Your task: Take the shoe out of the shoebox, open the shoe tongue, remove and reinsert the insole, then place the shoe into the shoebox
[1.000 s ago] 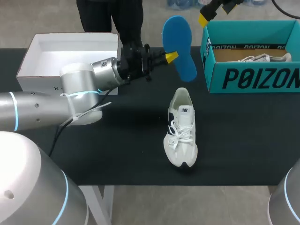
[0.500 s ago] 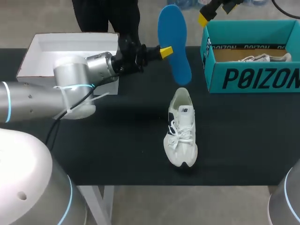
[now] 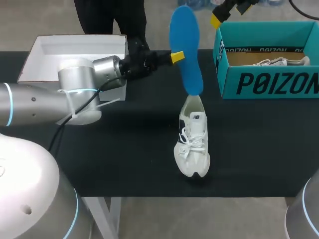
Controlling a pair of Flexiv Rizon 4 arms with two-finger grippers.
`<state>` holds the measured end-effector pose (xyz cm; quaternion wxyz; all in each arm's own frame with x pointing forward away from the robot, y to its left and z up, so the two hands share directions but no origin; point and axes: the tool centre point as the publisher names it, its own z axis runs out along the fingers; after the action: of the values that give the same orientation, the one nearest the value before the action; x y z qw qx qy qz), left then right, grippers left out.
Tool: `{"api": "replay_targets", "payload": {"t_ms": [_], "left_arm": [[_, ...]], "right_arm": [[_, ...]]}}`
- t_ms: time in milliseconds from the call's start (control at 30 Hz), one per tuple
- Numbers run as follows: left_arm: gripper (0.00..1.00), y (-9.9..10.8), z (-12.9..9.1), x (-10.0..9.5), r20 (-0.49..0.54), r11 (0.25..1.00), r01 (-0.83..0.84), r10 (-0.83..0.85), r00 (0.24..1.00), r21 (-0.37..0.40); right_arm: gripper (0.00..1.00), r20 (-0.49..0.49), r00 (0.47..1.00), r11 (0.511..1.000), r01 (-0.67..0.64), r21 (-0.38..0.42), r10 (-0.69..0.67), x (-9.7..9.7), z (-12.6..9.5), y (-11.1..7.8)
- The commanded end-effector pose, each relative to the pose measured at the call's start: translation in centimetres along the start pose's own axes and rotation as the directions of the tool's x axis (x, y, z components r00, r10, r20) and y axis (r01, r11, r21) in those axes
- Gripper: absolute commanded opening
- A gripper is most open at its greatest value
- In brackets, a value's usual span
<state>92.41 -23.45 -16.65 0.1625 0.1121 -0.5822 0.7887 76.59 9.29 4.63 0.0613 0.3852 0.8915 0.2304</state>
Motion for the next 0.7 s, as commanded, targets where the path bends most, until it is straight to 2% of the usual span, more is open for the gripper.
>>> {"api": "replay_targets", "payload": {"t_ms": [33,100,167,333,700], "left_arm": [[0.00,-0.4,0.0,-0.9,-0.064,0.957,0.281,-0.286,0.956,-0.078],[0.00,-0.5,0.0,-0.9,-0.069,0.934,0.347,-0.353,0.933,-0.086],[0.00,-0.5,-0.1,-1.1,-0.095,0.920,0.389,-0.393,0.915,-0.053],[0.00,-0.2,-0.4,-1.4,-0.110,0.868,0.494,-0.496,0.861,-0.043],[0.00,-0.1,-0.6,-3.2,-0.022,0.810,0.583,-0.585,0.811,-0.065]], "right_arm": [[1.00,-0.001,1.000,1.000,-0.001,0.002,0.001,0.0,0.0,0.1],[1.00,-0.001,1.000,1.000,-0.001,0.002,0.001,0.0,0.0,0.1],[1.00,-0.001,1.000,1.000,-0.001,0.002,0.001,0.0,0.0,0.1],[1.00,-0.001,1.000,1.000,-0.001,0.002,0.001,0.0,0.0,0.1],[1.00,-0.001,1.000,1.000,-0.001,0.002,0.001,0.0,0.0,0.1]]}}
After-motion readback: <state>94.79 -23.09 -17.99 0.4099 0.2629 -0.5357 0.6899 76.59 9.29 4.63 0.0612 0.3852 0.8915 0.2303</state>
